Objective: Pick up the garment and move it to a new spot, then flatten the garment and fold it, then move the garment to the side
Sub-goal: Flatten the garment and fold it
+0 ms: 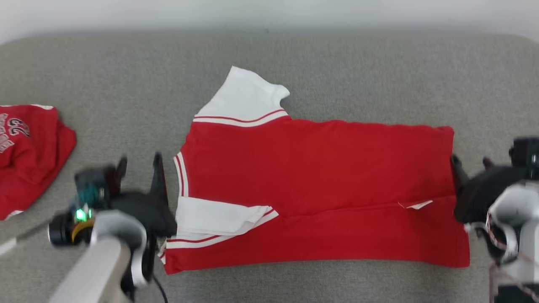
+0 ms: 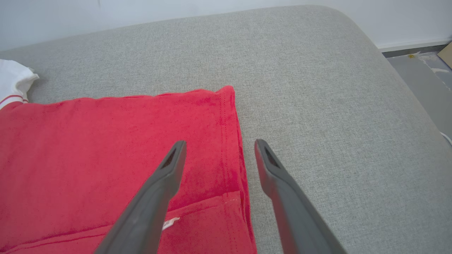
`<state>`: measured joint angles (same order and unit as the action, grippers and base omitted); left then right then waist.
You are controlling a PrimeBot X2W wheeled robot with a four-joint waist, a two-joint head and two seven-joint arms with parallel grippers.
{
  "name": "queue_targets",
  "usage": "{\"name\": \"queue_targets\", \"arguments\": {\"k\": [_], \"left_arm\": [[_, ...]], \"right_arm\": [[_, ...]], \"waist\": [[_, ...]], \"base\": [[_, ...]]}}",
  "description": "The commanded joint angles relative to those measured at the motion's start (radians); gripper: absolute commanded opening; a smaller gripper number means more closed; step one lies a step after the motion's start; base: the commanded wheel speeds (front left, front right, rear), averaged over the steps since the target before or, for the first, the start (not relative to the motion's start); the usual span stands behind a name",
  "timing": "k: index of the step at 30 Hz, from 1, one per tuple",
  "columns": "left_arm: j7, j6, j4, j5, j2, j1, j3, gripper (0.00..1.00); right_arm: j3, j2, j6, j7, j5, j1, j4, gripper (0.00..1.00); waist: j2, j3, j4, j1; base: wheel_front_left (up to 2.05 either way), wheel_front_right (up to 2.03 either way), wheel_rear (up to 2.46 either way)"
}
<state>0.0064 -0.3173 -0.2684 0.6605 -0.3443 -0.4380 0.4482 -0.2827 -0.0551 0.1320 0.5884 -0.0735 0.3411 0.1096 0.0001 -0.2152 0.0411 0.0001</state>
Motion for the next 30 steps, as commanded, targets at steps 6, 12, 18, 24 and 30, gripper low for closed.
{"name": "queue_targets", "arguments": {"k": [6, 12, 18, 24, 30], "left_arm": [[0.100, 0.089, -0.084, -0.020, 0.005, -0.262, 0.036, 1.00], [0.180, 0.179, -0.219, -0.036, -0.012, -0.502, 0.061, 1.00], [0.270, 0.227, -0.309, -0.036, -0.022, -0.658, 0.075, 1.00], [0.343, 0.248, -0.373, -0.041, -0.024, -0.739, 0.097, 1.00], [0.453, 0.252, -0.419, -0.043, -0.028, -0.754, 0.133, 1.00]], "right_arm": [[0.082, -0.068, -0.002, 0.074, -0.011, 0.215, 0.113, 1.00], [0.222, -0.093, -0.002, 0.094, -0.048, 0.414, 0.219, 1.00], [0.300, -0.082, -0.002, 0.062, -0.092, 0.546, 0.286, 1.00], [0.337, -0.103, -0.002, 0.017, -0.111, 0.605, 0.347, 1.00], [0.358, -0.115, -0.002, 0.002, -0.114, 0.620, 0.380, 1.00]], "waist": [[-0.0001, -0.160, 0.061, -0.0001], [-0.0001, -0.300, 0.157, -0.0001], [-0.0001, -0.402, 0.225, -0.0001], [-0.0001, -0.436, 0.242, -0.0001], [-0.0001, -0.436, 0.241, -0.0001]], "base": [[0.00, 0.00, 0.00], [0.00, 0.00, 0.00], [0.00, 0.00, 0.00], [0.00, 0.00, 0.00], [0.00, 0.00, 0.00]]}}
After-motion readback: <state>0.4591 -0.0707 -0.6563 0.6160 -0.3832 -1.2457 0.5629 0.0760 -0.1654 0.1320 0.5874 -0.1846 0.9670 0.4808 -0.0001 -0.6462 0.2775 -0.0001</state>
